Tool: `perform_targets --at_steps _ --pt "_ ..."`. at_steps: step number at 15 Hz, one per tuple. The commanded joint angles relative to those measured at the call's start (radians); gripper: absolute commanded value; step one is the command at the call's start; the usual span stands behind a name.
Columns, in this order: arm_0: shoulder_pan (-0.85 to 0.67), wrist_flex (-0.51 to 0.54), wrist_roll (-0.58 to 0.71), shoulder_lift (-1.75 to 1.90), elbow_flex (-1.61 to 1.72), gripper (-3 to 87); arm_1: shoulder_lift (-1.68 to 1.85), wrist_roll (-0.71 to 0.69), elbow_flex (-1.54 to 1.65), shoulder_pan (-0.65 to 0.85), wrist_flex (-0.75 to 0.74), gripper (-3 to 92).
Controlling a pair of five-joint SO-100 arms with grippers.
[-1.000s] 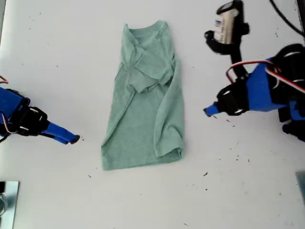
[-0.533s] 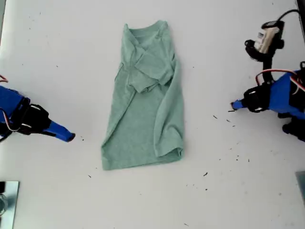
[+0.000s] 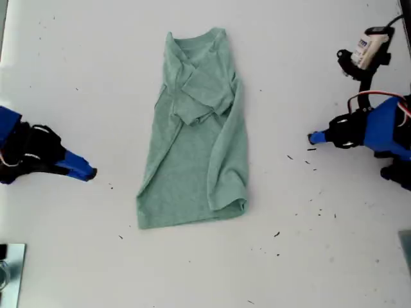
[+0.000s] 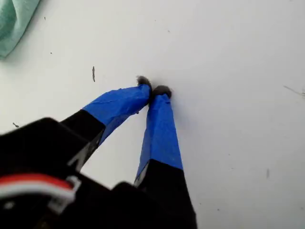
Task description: Fold t shirt
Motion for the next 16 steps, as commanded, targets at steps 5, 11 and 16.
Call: perform_targets --at_steps 5,11,16 --pt "0.032 0.25 0.072 -0.805 -0.796 3.0 0.074 0.0 0.032 0.011 0.021 2.4" --pt "0.011 0.164 0.158 -1.048 -0.83 20.9 0.19 0.005 0.057 0.008 0.086 2.4" --pt "0.0 0.038 0.176 -1.315 -0.839 17.8 0.19 0.003 0.057 0.005 0.086 2.4"
